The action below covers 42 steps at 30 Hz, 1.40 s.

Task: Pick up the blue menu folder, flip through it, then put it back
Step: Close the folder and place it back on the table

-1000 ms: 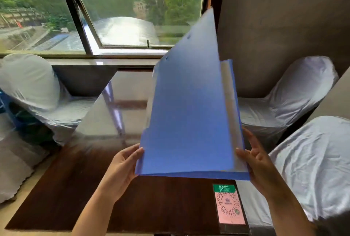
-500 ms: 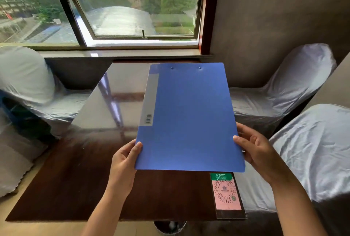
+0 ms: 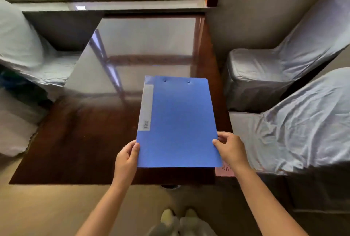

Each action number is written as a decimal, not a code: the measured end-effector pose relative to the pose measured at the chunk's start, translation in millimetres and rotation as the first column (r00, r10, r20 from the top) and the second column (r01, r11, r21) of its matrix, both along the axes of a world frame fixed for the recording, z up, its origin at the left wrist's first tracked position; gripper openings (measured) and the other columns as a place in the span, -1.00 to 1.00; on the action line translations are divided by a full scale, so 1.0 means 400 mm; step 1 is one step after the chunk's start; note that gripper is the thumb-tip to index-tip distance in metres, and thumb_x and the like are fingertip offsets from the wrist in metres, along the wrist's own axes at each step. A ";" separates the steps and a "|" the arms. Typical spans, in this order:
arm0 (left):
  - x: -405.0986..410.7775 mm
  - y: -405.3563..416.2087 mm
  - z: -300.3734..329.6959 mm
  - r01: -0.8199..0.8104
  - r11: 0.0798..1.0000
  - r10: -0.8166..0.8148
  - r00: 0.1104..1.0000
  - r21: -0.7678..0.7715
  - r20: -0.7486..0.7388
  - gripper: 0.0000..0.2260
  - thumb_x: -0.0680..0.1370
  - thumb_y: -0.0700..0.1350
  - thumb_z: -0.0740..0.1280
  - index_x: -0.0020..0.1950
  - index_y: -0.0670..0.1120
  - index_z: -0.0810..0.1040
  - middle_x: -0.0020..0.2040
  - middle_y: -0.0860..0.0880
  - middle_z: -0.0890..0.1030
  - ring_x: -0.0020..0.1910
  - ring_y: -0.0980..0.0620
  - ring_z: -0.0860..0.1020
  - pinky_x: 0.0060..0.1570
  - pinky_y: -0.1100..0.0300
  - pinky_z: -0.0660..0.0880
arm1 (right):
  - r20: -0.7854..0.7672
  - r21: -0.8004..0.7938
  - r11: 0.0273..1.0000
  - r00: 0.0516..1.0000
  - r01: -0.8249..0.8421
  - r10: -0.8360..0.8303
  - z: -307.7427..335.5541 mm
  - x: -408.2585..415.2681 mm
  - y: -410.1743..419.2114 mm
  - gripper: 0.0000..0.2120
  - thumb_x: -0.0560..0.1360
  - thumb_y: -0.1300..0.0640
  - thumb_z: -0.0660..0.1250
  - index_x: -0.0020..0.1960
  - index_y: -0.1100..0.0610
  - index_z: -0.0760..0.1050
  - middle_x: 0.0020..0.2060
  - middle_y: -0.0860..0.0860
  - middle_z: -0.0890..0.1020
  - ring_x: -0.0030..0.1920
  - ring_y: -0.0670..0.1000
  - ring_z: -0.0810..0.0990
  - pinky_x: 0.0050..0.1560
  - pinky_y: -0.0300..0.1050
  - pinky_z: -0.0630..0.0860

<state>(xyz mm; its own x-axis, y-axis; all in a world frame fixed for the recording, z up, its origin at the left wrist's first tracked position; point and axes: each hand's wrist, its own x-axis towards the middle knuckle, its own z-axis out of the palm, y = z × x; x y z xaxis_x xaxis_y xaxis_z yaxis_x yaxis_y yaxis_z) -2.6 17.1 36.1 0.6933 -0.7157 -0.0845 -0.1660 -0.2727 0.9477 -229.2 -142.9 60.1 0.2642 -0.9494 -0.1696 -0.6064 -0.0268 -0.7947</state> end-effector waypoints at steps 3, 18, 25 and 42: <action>0.001 0.019 -0.094 -0.008 0.992 0.000 0.998 0.127 0.063 -0.77 0.59 -0.16 0.19 -0.15 0.14 0.51 -0.18 0.12 0.59 -0.26 0.26 0.55 -0.36 0.48 0.39 | -0.192 0.025 0.999 0.980 -0.039 0.043 -0.088 0.013 0.023 -0.84 0.50 0.19 0.29 0.05 0.15 0.58 -0.08 0.05 0.67 -0.13 0.04 0.57 -0.21 -0.11 0.53; 0.023 0.027 -0.201 -0.014 0.873 -0.061 0.989 0.488 0.137 -0.82 0.45 -0.11 0.42 0.01 -0.13 0.64 -0.11 -0.03 0.62 -0.15 0.02 0.56 -0.16 0.17 0.45 | -0.592 -0.135 0.983 0.806 -0.124 0.020 -0.238 0.025 0.048 -0.87 0.51 0.11 0.27 -0.02 0.13 0.55 -0.10 0.08 0.66 0.02 0.12 0.49 0.05 0.03 0.27; 0.024 0.017 -0.198 -0.020 0.860 -0.019 0.997 0.510 0.072 -0.77 0.42 -0.10 0.44 0.04 -0.14 0.62 -0.13 -0.01 0.64 -0.13 0.01 0.59 -0.11 0.18 0.51 | -0.654 -0.144 0.974 0.756 -0.177 0.041 -0.239 0.026 0.055 -0.80 0.49 0.03 0.30 0.01 0.14 0.54 -0.05 0.08 0.66 0.04 0.10 0.49 0.07 0.04 0.28; -0.071 0.049 -0.186 0.340 0.608 -0.787 0.380 0.718 0.486 -0.42 0.27 -0.04 0.56 0.26 -0.01 0.51 0.31 -0.17 0.51 0.30 -0.23 0.44 0.23 -0.31 0.35 | -0.777 -0.145 0.693 0.515 -0.706 0.362 -0.247 -0.053 0.163 -0.45 0.18 -0.06 0.58 0.13 0.07 0.59 0.14 0.09 0.64 0.17 0.13 0.59 0.10 0.20 0.50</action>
<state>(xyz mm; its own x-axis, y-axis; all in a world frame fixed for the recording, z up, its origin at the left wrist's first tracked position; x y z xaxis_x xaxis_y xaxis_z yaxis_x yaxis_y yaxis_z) -31.0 36.6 -38.3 0.0934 -0.9712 -0.2190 -0.9709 -0.1375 0.1959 -250.4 -77.7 -38.8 0.7236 -0.6685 -0.1719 -0.6800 -0.7331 -0.0117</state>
